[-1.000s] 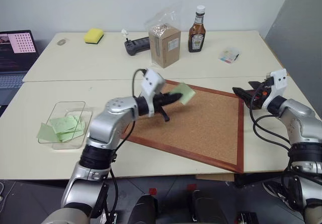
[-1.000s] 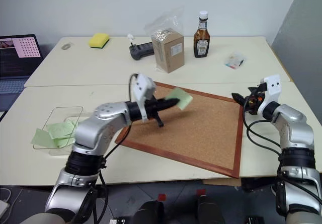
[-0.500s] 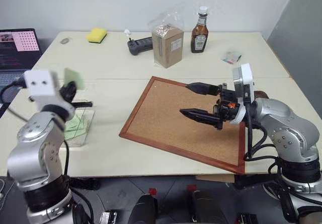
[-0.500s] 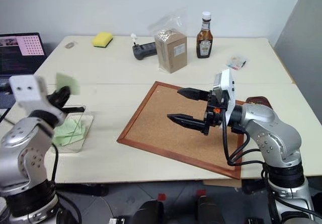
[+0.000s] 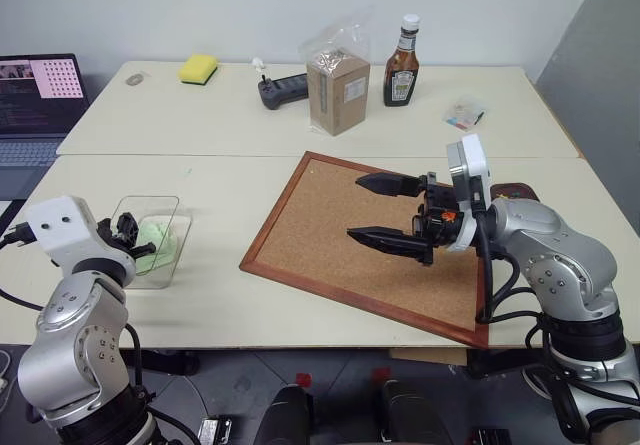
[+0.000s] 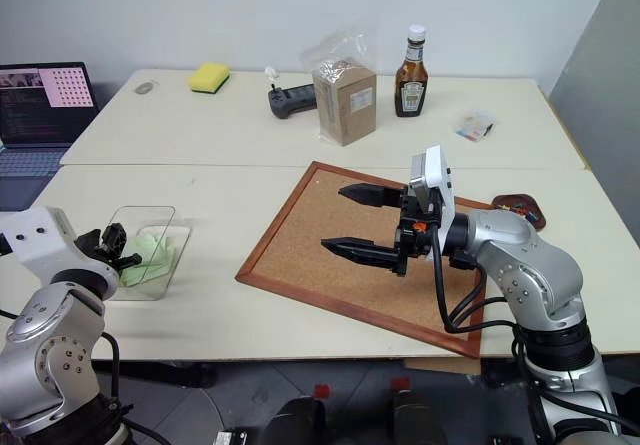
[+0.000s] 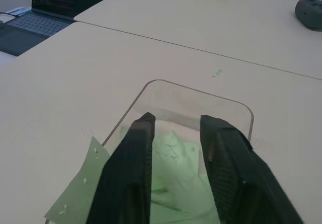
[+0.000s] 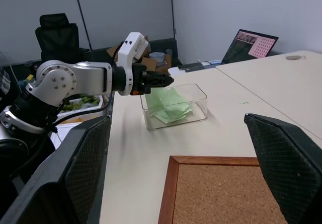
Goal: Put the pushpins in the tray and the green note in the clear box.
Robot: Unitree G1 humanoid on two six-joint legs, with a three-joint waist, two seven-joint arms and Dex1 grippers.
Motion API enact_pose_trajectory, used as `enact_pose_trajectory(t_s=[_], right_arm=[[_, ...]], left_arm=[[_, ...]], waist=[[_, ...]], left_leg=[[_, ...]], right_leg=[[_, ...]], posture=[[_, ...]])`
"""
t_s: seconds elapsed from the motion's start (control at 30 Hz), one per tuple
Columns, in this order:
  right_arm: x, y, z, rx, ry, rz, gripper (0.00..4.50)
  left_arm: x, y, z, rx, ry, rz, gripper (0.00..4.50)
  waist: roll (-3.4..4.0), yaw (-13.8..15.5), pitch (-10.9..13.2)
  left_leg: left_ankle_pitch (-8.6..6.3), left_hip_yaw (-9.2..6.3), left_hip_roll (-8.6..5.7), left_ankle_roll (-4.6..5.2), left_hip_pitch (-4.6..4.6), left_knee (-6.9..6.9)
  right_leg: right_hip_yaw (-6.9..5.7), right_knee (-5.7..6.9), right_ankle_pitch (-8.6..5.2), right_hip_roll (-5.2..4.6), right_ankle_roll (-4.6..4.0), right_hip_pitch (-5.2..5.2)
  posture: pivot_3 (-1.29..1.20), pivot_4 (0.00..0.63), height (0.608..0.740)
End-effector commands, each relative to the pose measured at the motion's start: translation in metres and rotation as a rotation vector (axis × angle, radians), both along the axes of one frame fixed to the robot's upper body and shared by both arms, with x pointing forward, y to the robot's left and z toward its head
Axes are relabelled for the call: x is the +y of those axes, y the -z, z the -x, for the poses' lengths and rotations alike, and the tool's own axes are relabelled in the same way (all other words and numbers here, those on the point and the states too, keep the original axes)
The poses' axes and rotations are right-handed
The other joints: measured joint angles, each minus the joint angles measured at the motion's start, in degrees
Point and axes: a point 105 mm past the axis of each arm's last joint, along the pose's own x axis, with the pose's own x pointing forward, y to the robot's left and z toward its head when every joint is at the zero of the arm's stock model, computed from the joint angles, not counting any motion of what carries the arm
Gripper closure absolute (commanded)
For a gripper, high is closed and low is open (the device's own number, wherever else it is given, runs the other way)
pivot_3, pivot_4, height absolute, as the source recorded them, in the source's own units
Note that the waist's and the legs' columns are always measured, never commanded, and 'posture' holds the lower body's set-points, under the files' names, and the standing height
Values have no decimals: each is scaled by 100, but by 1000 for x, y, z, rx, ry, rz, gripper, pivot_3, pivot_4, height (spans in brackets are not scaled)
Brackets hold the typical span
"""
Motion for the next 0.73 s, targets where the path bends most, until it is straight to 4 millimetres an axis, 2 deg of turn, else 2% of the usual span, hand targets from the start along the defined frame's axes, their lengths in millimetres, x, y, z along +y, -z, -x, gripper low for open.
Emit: enact_pose_trajectory(t_s=[0.03, 0.2, 0.3, 0.33, 0.4, 0.5, 0.73], right_arm=[[-1, -5, 2, -37, 17, -14, 0], [-5, -2, -3, -28, 100, -22, 0], [-10, 3, -7, -14, 180, -18, 0], [-14, 5, -11, -11, 230, -15, 0], [-24, 9, -21, -17, 381, -19, 0], [-42, 19, -36, -44, 619, 0, 0], [-72, 53, -40, -53, 980, 6, 0]], left_arm=[[2, -12, 1, -37, 7, -29, 1919], [-7, -21, -6, -49, 88, -79, 884], [-32, -32, -11, -78, 225, -166, 305], [-46, -34, -12, -90, 295, -187, 48], [-74, -37, -13, -102, 424, -245, 48], [-100, -29, -9, -124, 520, -236, 48], [-120, 17, 1, -78, 505, -160, 48]], waist=[[0, -1, 0], [0, -2, 0], [-1, 5, -1], [-1, 5, -1], [-1, 6, -1], [-2, 2, -2], [2, -19, -3]], left_leg=[[0, 1, 0, 0, 0, 0], [0, 2, 1, 0, 0, 0], [0, 1, -1, -1, -2, 0], [0, 2, -1, -1, -2, -2], [0, 2, -2, -1, -3, -2], [0, 1, -1, -3, -2, -2], [-1, 16, 6, -3, 7, -11]], right_leg=[[0, 0, 0, 0, 0, 0], [-1, 1, 0, 1, 0, 0], [-1, -1, 0, 0, 0, 0], [1, -1, 0, -1, 0, 0], [3, -3, 0, -4, 0, 0], [13, -3, 0, -5, 0, 0], [21, 0, -1, -5, -1, -3]], posture=[[0, 150, 740], [0, 150, 740], [0, 150, 740], [0, 150, 740], [0, 150, 740], [0, 150, 740], [0, 150, 740]])
